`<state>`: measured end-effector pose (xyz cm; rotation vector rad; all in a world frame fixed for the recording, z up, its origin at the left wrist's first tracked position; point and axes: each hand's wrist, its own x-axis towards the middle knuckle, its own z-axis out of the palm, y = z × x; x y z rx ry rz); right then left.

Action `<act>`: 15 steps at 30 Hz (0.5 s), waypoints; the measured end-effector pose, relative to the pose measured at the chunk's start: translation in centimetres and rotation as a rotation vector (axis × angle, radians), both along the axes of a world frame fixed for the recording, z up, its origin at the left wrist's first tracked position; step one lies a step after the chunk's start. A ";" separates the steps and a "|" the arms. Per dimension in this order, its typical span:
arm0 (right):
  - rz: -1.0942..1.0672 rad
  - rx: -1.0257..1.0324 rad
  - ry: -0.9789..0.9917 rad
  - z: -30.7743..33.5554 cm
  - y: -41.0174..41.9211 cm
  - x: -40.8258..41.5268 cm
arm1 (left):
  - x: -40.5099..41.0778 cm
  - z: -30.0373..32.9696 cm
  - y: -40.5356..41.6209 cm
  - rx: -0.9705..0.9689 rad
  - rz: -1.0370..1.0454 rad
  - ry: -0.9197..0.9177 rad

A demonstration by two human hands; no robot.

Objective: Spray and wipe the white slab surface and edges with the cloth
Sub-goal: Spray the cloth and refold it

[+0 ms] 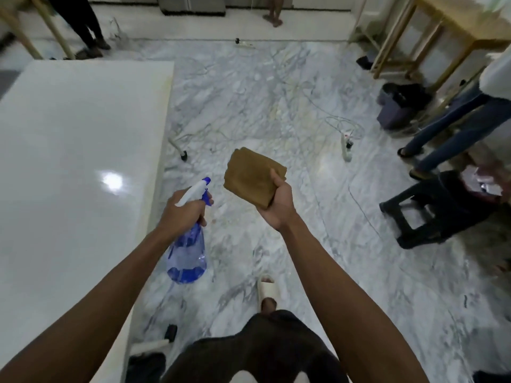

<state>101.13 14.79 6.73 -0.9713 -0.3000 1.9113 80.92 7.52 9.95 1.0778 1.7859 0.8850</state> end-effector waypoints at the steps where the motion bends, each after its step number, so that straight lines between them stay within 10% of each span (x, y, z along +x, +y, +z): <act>1: 0.040 0.002 -0.007 0.1 2.9 -0.1 | -0.2 0.3 2.2 0.000 0.017 0.004; 15: 0.388 0.044 -0.057 1.2 36.1 -19.8 | -13.1 2.6 28.1 -0.001 0.365 0.062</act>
